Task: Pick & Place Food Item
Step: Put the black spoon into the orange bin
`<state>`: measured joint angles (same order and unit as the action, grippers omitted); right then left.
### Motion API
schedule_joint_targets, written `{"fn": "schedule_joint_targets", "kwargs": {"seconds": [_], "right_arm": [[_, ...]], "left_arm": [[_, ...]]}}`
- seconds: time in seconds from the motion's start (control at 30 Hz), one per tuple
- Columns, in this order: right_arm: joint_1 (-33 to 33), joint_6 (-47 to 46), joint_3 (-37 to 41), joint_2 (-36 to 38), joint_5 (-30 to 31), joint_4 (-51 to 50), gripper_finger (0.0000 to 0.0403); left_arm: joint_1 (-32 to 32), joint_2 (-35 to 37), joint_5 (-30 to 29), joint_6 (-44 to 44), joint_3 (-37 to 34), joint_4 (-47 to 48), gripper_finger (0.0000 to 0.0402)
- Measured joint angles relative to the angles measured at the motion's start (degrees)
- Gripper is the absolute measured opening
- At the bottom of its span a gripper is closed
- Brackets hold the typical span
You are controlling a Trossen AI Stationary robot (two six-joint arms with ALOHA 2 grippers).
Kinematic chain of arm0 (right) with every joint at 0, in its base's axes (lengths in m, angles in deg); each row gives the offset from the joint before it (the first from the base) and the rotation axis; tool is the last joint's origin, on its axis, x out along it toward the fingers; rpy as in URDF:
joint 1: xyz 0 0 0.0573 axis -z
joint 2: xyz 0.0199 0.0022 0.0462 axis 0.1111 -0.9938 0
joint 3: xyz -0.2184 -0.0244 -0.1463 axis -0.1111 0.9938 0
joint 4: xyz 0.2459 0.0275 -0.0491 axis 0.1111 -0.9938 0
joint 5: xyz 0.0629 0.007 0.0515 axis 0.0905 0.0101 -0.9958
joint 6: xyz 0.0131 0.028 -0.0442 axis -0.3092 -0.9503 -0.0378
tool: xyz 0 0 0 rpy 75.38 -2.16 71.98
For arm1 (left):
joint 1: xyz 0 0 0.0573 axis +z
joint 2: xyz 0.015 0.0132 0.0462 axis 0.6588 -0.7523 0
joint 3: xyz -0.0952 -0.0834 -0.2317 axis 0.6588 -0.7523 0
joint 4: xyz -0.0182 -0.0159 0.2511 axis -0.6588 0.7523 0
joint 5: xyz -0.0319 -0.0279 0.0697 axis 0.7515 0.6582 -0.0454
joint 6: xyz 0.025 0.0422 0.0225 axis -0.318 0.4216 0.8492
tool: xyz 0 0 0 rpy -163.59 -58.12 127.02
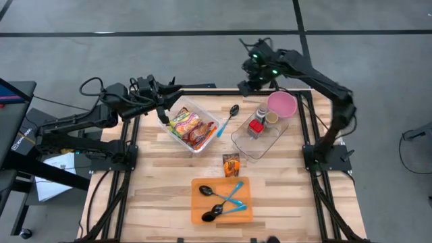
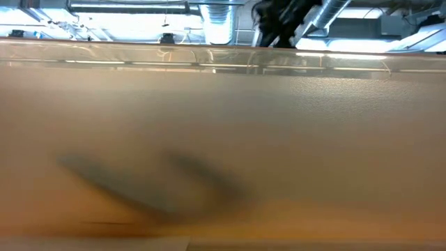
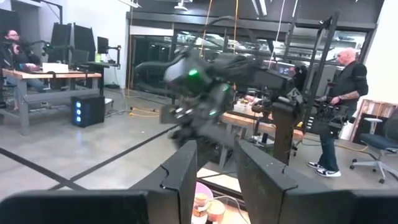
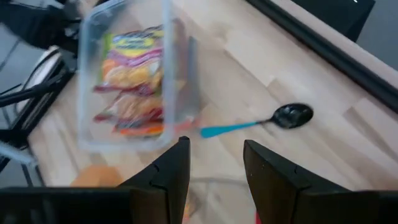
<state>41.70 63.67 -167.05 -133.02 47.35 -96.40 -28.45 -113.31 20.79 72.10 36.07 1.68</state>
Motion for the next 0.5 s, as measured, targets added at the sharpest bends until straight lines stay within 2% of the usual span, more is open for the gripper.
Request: {"fn": "schedule_joint_targets", "kwargs": {"seconds": [0.33, 0.5], "right_arm": [[4.5, 5.1, -19.4, -20.6, 0.1, -9.8, 0.0143], [5.7, 7.3, -21.7, -27.5, 0.2, -14.3, 0.0143]], "left_arm": [[0.6, 0.0, -0.4, 1.2, 0.0, 0.1, 0.0104], [0.6, 0.0, -0.4, 1.7, 0.0, 0.1, 0.0104]]}}
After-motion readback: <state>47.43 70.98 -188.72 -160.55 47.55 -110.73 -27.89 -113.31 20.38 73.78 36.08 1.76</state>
